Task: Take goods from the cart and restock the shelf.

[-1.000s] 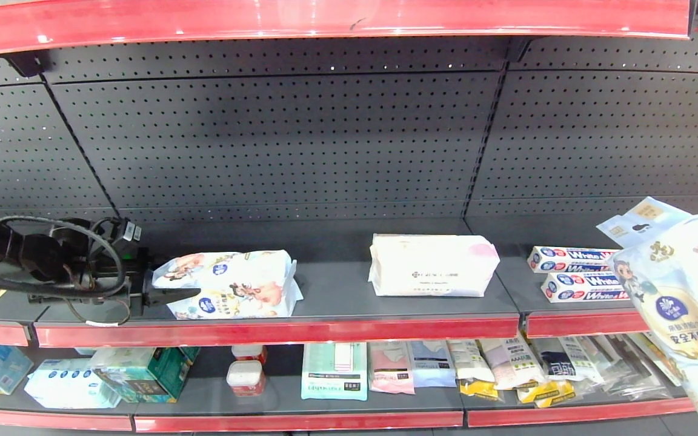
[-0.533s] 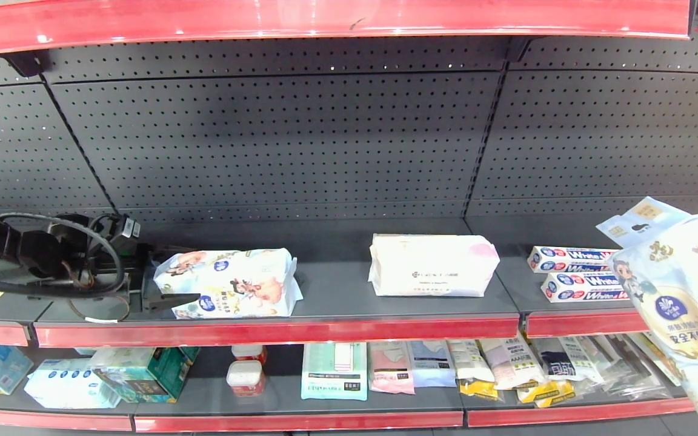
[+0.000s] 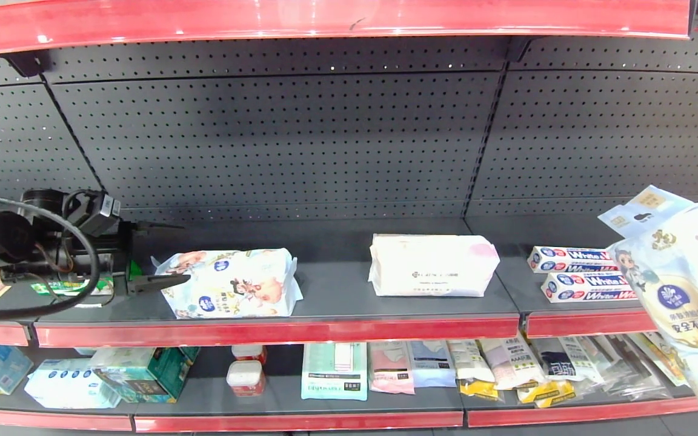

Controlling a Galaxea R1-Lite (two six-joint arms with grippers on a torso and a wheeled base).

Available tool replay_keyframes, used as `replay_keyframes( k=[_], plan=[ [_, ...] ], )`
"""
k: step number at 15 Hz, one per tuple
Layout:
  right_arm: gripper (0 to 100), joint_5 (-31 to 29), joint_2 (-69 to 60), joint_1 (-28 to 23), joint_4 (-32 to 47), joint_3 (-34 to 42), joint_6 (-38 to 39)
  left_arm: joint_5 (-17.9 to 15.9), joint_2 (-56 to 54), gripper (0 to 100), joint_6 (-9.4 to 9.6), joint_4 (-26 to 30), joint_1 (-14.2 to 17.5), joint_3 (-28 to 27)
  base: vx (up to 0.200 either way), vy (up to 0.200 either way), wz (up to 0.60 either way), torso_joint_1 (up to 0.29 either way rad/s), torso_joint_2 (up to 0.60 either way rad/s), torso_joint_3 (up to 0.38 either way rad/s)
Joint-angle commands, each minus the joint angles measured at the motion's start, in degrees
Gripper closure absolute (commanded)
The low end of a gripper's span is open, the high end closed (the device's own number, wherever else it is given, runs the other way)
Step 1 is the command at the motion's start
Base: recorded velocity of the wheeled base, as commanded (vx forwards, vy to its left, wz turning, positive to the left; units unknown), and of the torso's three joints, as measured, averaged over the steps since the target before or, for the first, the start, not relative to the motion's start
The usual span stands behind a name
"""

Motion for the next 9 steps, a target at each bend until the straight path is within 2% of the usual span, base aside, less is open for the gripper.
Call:
replay_keyframes(
  k=[1, 3, 4, 8, 9],
  plan=[
    [100, 0.1, 0.7, 0.0, -0.1, -0.4, 0.0, -0.2, -3.2, 0, -0.16, -0.2, 0.0, 0.2, 0.0, 0.0, 0.0, 0.0, 0.0, 0.0],
    [100, 0.1, 0.8, 0.2, 0.0, -0.5, 0.0, -0.1, -4.4, 0, -0.86, -0.2, 0.5, -0.1, 0.0, 0.0, 0.0, 0.0, 0.0, 0.0],
    [100, 0.2, 0.8, 0.2, 0.0, -0.5, 0.0, -0.1, -4.9, 0, -2.62, -0.2, 1.1, -0.3, 0.0, 0.0, 0.0, 0.0, 0.0, 0.0],
    [100, 0.4, 1.6, 0.4, -0.1, -1.2, 0.0, -0.1, -7.3, 0, -15.98, -0.4, 2.7, -0.4, 0.0, 0.0, 0.0, 0.0, 0.0, 0.0],
    [100, 0.4, 1.9, 0.4, -0.1, -1.4, 0.0, -0.1, -7.4, 0, -18.18, -0.4, 2.7, -0.4, 0.0, 0.0, 0.0, 0.0, 0.0, 0.0]
  ],
)
